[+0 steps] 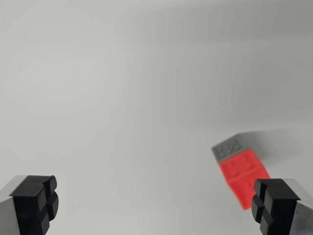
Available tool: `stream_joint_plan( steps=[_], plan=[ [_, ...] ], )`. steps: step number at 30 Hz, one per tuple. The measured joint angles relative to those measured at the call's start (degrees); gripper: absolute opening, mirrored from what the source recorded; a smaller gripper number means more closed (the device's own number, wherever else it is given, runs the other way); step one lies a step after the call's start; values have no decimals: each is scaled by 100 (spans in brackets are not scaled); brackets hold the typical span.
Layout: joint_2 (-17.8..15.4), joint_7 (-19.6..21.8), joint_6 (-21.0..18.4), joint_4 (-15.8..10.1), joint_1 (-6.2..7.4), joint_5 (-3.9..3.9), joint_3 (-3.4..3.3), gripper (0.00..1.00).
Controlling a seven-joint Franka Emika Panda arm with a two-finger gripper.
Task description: Destack cube
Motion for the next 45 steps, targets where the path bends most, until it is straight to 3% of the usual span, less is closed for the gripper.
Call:
stream_joint_plan(
  steps=[21,33,45],
  plan=[
    [-17,-96,48,-87,-13,0,-6,100],
    [-155,-483,279,-443,-79,-1,-48,100],
    [-342,-1113,639,-980,-184,-7,-123,100]
  ],
)
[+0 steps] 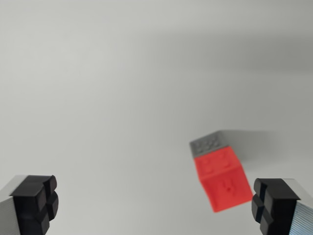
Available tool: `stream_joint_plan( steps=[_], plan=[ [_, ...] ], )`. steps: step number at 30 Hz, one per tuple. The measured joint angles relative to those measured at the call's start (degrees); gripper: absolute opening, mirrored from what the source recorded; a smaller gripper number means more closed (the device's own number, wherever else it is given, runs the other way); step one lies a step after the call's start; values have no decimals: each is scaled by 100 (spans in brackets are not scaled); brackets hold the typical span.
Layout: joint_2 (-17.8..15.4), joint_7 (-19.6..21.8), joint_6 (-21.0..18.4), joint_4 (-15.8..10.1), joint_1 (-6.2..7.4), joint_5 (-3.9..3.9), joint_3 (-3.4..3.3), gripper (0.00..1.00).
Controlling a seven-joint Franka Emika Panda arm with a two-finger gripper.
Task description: Destack cube
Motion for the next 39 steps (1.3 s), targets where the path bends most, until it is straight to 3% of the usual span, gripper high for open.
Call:
stream_joint_plan(
  steps=[20,39],
  plan=[
    [-290,-1470,807,-1058,-255,-17,-202,100],
    [-395,-3207,1707,-2020,-559,-26,-486,100]
  ],
)
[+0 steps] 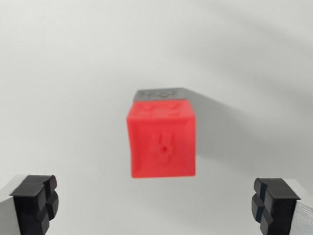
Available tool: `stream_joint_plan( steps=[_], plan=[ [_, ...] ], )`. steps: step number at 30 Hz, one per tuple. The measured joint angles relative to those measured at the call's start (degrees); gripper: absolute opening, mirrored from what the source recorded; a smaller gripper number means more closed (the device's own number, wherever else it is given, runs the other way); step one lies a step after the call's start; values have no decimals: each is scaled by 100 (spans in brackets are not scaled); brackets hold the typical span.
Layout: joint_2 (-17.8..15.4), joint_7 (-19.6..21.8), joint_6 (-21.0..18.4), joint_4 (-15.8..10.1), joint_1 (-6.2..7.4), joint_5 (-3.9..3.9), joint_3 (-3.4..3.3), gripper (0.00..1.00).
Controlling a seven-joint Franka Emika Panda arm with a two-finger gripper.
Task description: Destack cube
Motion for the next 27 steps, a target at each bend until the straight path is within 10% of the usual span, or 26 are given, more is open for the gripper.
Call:
stream_joint_plan(
  steps=[7,27],
  plan=[
    [45,-491,329,-248,-94,13,-97,100],
    [1205,-790,1488,-292,-98,392,-19,100]
  ],
)
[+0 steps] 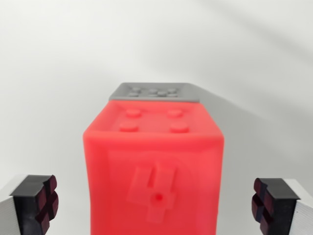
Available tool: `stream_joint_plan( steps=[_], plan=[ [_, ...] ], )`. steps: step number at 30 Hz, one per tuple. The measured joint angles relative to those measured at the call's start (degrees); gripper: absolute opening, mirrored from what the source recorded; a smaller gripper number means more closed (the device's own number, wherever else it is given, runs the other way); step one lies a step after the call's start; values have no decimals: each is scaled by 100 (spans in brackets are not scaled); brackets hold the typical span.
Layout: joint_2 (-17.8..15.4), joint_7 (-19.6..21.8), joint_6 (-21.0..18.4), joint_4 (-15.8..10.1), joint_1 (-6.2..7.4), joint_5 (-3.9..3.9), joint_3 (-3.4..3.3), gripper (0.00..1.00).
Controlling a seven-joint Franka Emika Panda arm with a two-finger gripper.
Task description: Destack cube
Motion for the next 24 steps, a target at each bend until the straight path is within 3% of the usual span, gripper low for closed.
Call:
stream_joint_plan(
  steps=[9,16,17,24],
  plan=[
    [355,-112,321,31,-47,146,75,100],
    [475,-140,424,53,-70,187,111,100],
    [481,-141,431,53,-71,188,113,0],
    [484,-144,438,56,-73,190,115,0]
  ],
)
